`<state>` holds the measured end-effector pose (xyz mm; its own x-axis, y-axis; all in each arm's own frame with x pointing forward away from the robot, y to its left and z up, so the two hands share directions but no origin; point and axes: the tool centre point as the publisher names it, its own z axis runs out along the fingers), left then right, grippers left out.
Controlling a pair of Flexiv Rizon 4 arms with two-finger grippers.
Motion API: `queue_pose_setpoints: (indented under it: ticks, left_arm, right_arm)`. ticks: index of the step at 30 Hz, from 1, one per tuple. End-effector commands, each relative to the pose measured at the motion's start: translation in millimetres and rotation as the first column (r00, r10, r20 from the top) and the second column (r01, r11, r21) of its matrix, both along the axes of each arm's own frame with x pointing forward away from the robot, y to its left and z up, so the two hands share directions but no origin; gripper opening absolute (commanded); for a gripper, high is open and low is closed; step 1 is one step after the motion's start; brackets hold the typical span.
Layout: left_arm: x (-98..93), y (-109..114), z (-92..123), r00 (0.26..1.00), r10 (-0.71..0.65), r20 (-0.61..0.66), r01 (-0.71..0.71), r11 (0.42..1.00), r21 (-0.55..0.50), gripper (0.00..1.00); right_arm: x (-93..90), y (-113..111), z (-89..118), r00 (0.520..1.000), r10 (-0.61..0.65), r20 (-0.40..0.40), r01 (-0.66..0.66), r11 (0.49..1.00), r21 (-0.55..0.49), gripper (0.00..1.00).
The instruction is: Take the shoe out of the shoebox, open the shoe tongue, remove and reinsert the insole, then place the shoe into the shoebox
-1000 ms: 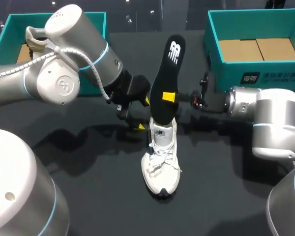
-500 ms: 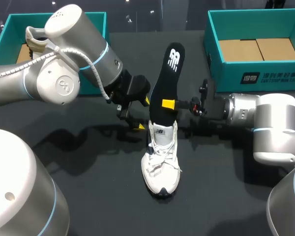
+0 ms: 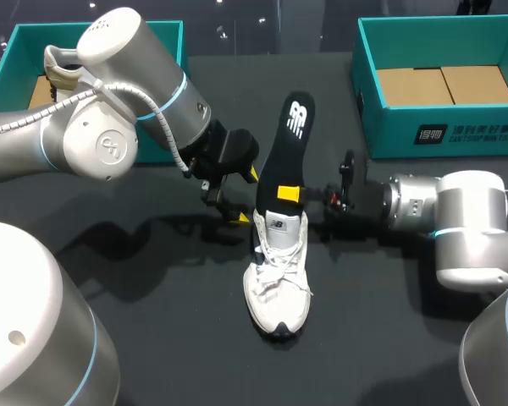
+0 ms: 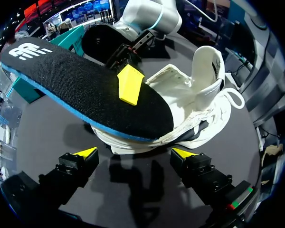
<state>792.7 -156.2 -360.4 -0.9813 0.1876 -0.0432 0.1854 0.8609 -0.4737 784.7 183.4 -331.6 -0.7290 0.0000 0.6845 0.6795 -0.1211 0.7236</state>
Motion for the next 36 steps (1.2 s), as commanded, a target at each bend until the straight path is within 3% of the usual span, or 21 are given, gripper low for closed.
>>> queue_pose_setpoints:
  ticks: [1,11,21,27,30,36]
  left_arm:
    - [-0.2,0,0,1.0,0.0,0.002,0.0,1.0,0.002,1.0]
    - [-0.2,0,0,1.0,0.0,0.002,0.0,1.0,0.002,1.0]
    - [-0.2,0,0,1.0,0.0,0.002,0.0,1.0,0.002,1.0]
    - [-0.2,0,0,1.0,0.0,0.002,0.0,1.0,0.002,1.0]
    - [-0.2,0,0,1.0,0.0,0.002,0.0,1.0,0.002,1.0]
    - [-0.2,0,0,1.0,0.0,0.002,0.0,1.0,0.002,1.0]
  right_arm:
    - [-11.3,1,-20,1.0,-0.006,-0.016,0.006,1.0,0.01,0.0]
    - [-32.5,2,-27,0.998,-0.002,-0.068,0.0,1.0,-0.026,0.0]
    - [-37.0,8,-36,0.991,0.04,-0.129,-0.05,0.996,-0.074,0.0]
    - [-34.9,8,-32,0.993,0.041,-0.11,-0.047,0.997,-0.054,0.0]
    - [-33.8,8,-30,0.994,0.045,-0.095,-0.049,0.998,-0.044,0.1]
    - [-31.7,8,-24,0.997,0.049,-0.063,-0.051,0.998,-0.027,0.11]
